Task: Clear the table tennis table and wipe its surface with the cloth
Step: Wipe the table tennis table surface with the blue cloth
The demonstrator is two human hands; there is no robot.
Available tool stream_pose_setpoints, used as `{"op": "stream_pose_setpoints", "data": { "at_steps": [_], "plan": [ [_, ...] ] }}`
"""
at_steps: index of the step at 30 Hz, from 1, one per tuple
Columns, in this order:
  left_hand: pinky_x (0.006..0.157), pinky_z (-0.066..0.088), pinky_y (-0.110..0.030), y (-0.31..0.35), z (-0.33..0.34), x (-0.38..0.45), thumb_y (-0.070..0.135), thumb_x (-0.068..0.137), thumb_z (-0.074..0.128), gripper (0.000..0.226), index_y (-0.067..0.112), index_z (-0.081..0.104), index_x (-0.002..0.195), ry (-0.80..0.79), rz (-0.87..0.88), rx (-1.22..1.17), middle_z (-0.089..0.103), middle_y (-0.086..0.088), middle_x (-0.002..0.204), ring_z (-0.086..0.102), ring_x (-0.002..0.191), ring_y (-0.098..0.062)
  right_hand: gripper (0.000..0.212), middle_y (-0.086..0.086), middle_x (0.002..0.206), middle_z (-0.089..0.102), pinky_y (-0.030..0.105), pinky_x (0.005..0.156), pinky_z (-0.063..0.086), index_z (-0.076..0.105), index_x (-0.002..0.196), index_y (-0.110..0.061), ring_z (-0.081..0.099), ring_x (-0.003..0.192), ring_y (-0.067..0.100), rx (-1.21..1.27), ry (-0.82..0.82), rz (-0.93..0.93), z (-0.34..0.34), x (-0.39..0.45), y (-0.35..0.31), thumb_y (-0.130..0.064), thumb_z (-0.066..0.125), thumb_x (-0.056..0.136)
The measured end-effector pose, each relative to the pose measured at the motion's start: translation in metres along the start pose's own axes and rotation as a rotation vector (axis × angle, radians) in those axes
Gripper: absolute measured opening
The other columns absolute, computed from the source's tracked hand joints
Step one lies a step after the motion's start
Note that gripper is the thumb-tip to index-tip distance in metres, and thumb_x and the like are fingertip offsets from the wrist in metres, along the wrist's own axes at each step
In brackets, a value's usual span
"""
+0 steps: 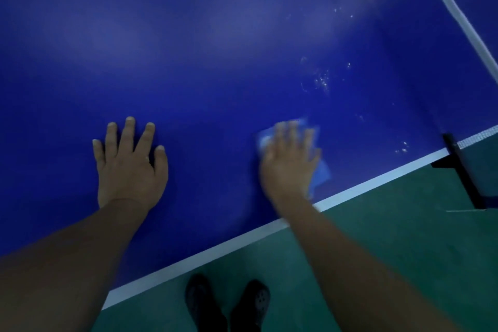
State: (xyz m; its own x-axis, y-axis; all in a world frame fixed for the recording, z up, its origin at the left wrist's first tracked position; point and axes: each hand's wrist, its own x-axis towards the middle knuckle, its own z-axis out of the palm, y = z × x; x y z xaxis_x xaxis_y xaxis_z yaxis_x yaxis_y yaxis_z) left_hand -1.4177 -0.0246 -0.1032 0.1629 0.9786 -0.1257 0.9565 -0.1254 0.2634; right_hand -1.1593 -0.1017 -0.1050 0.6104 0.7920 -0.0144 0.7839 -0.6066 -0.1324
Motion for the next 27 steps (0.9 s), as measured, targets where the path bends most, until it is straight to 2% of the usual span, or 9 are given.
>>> {"op": "stream_pose_setpoints", "data": {
  "at_steps": [3, 5, 7, 10, 13, 14, 17, 19, 27],
  "plan": [
    [0.122, -0.003, -0.052, 0.0, -0.001, 0.0, 0.048, 0.102, 0.019, 0.059, 0.023, 0.029, 0.155, 0.011, 0.003, -0.003, 0.016, -0.006, 0.165, 0.0, 0.152, -0.029, 0.052, -0.002, 0.161, 0.031, 0.059, 0.118, 0.016, 0.039, 0.151, -0.029, 0.015, 0.152, 0.032, -0.047, -0.134, -0.592, 0.006, -0.083, -0.023, -0.045, 0.029, 0.103],
    [0.122, -0.003, -0.052, 0.002, -0.001, -0.001, 0.046, 0.104, 0.023, 0.056, 0.023, 0.03, 0.155, 0.005, -0.004, -0.013, 0.015, -0.006, 0.165, 0.0, 0.152, -0.028, 0.052, -0.004, 0.16, 0.033, 0.058, 0.116, 0.02, 0.039, 0.15, -0.031, 0.018, 0.151, 0.031, -0.045, -0.16, -0.629, 0.001, -0.068, 0.009, -0.047, 0.03, 0.102],
    [0.122, -0.003, -0.052, 0.003, -0.002, 0.0, 0.044, 0.104, 0.027, 0.055, 0.023, 0.03, 0.155, 0.005, -0.007, -0.016, 0.014, -0.006, 0.165, 0.0, 0.152, -0.028, 0.054, -0.003, 0.161, 0.032, 0.059, 0.113, 0.027, 0.038, 0.151, -0.031, 0.019, 0.151, 0.033, -0.124, -0.102, -0.429, -0.003, -0.028, 0.053, -0.047, 0.027, 0.101],
    [0.122, -0.004, -0.051, 0.003, -0.001, -0.001, 0.044, 0.104, 0.027, 0.055, 0.024, 0.029, 0.155, 0.005, -0.001, -0.019, 0.014, -0.005, 0.165, -0.001, 0.152, -0.028, 0.056, -0.005, 0.167, 0.012, 0.06, 0.118, 0.017, 0.018, 0.157, -0.033, 0.002, 0.154, 0.028, -0.071, -0.127, 0.047, -0.022, 0.031, 0.106, -0.049, 0.015, 0.104],
    [0.122, -0.004, -0.051, 0.002, -0.002, -0.001, 0.044, 0.104, 0.027, 0.055, 0.024, 0.03, 0.155, 0.004, -0.003, -0.03, 0.014, -0.006, 0.165, -0.001, 0.152, -0.028, 0.057, -0.005, 0.168, 0.005, 0.061, 0.119, 0.011, 0.012, 0.159, -0.032, -0.004, 0.153, 0.028, 0.005, -0.111, 0.299, -0.023, 0.043, 0.087, -0.048, 0.013, 0.104],
    [0.122, -0.004, -0.051, 0.002, -0.001, -0.001, 0.044, 0.104, 0.027, 0.055, 0.024, 0.03, 0.155, 0.002, -0.001, -0.029, 0.014, -0.005, 0.165, -0.001, 0.152, -0.028, 0.057, -0.003, 0.167, 0.009, 0.061, 0.118, 0.014, 0.017, 0.158, -0.031, 0.0, 0.154, 0.029, -0.024, -0.1, 0.2, -0.019, 0.034, 0.071, -0.047, 0.014, 0.104],
    [0.122, -0.003, -0.052, 0.001, -0.001, -0.001, 0.044, 0.104, 0.027, 0.055, 0.024, 0.029, 0.155, 0.001, -0.007, -0.025, 0.014, -0.005, 0.165, -0.001, 0.153, -0.028, 0.056, 0.0, 0.163, 0.026, 0.059, 0.117, 0.021, 0.035, 0.154, -0.027, 0.013, 0.152, 0.032, -0.126, -0.156, -0.571, -0.007, -0.016, 0.041, -0.046, 0.017, 0.104],
    [0.122, -0.002, -0.053, 0.001, 0.001, 0.0, 0.044, 0.104, 0.025, 0.055, 0.024, 0.029, 0.155, 0.005, 0.001, -0.025, 0.014, -0.005, 0.165, -0.001, 0.152, -0.028, 0.055, -0.004, 0.162, 0.028, 0.057, 0.118, 0.017, 0.037, 0.152, -0.029, 0.014, 0.153, 0.028, -0.181, -0.221, -0.895, -0.009, -0.021, 0.061, -0.048, 0.016, 0.106],
    [0.122, 0.002, -0.054, -0.001, 0.002, 0.0, 0.05, 0.097, 0.015, 0.065, 0.022, 0.032, 0.154, 0.013, 0.016, 0.004, 0.02, -0.007, 0.164, 0.005, 0.152, -0.03, 0.055, -0.007, 0.162, 0.028, 0.056, 0.117, 0.019, 0.038, 0.152, -0.029, 0.012, 0.153, 0.024, -0.136, -0.251, -0.841, -0.017, 0.021, 0.089, -0.051, 0.016, 0.106]
  ]
}}
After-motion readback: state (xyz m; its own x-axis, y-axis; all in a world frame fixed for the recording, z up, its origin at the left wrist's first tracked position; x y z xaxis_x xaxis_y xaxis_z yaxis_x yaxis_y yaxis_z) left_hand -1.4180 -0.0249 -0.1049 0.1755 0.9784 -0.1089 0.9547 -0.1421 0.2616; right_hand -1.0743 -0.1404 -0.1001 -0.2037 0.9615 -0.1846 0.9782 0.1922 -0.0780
